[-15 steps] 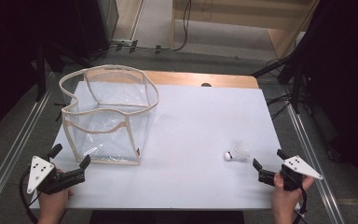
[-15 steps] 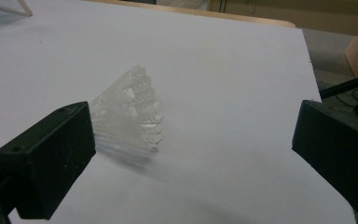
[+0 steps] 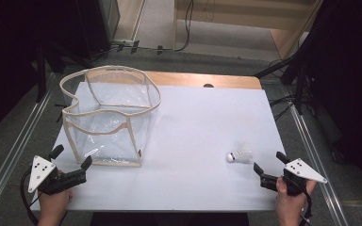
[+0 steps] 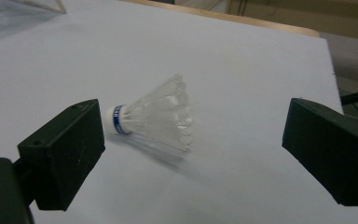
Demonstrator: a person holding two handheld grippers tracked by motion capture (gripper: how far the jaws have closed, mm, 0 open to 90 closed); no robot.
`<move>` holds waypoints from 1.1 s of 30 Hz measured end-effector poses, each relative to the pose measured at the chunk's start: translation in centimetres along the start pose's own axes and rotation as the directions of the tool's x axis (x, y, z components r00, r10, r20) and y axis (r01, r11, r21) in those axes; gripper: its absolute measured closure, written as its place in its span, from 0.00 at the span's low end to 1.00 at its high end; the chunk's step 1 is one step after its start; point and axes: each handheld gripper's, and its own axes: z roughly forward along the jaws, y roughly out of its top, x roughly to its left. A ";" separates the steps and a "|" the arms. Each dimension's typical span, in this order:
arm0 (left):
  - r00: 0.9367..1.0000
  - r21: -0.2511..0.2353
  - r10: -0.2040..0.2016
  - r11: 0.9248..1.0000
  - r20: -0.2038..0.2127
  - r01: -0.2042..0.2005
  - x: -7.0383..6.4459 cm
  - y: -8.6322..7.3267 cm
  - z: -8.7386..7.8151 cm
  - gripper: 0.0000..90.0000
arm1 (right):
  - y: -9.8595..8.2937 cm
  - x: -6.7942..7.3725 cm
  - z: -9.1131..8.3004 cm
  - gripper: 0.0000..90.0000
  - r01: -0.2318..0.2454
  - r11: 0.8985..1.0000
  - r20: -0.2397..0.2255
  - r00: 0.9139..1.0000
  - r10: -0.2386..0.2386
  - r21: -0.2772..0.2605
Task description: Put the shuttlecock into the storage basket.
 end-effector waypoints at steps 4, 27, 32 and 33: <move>1.000 0.002 0.000 1.000 0.004 0.000 0.0 0.0 0.0 0.00 | 0.3 0.8 -0.1 0.21 0.002 1.000 -0.075 0.997 0.000 0.024; 1.000 0.016 0.013 1.000 0.001 -0.013 -0.1 0.0 0.1 0.00 | 0.3 3.4 2.4 0.98 0.032 0.953 -0.059 0.998 -0.015 0.300; 1.000 0.014 0.014 1.000 0.002 -0.014 -0.2 0.0 0.0 0.00 | 0.3 3.4 3.7 0.98 0.029 0.939 -0.016 1.000 -0.025 0.342; 1.000 0.015 0.014 1.000 0.001 -0.014 -0.2 -0.1 0.0 0.00 | 0.3 3.3 3.8 0.98 0.021 0.937 -0.011 1.000 -0.019 0.348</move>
